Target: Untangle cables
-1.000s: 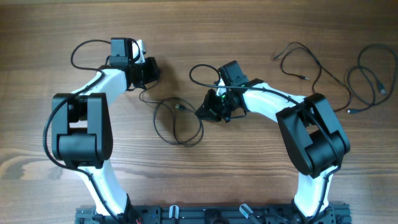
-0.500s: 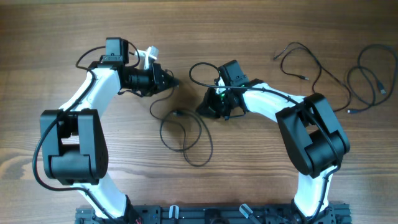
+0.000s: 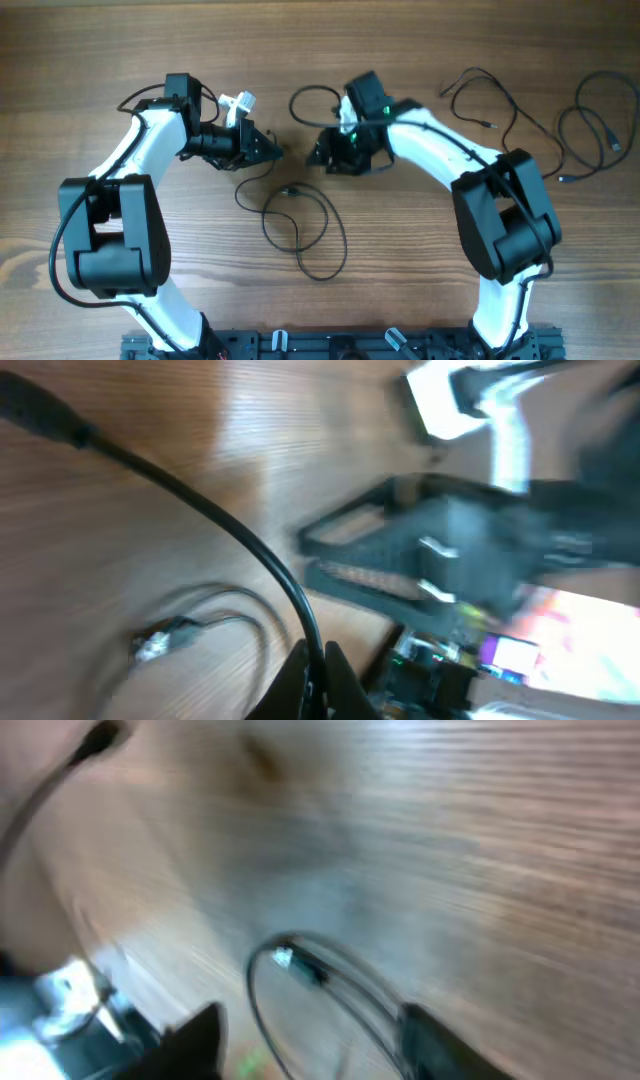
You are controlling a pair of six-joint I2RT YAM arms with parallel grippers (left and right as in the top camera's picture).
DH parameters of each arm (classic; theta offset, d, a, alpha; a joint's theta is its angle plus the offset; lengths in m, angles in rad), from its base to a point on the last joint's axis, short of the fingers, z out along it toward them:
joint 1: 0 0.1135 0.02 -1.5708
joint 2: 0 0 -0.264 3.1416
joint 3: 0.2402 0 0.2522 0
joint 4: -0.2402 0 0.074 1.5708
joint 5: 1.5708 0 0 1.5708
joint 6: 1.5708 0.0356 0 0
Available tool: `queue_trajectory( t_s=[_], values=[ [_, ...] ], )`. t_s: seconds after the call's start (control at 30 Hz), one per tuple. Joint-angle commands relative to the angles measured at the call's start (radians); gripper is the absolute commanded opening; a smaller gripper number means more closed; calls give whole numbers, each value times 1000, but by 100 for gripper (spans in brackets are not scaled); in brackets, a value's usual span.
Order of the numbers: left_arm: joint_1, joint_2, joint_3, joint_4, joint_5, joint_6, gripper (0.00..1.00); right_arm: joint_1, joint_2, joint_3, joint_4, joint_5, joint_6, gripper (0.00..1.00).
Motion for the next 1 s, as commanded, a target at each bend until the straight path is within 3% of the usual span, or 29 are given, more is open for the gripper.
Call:
queue_trajectory(
  t_s=[0.0,0.13,0.47,0.7,0.83,0.97],
  values=[
    [3,-12,8,63,-121,-65,4,11,0,131,-126,-1,-371,74],
    [3,-11,8,153,-183,-161,4,61,5,138,-187,34,-470,78],
    [35,-11,8,253,-187,-291,4,267,5,138,-115,306,-468,99],
    [143,-11,8,290,-57,-313,4,333,16,211,-129,497,-549,99],
    [208,-11,8,404,-22,-426,4,324,68,338,-178,504,-584,100],
    [261,-11,10,665,3,-620,4,323,121,446,-175,516,-601,99]
  ],
)
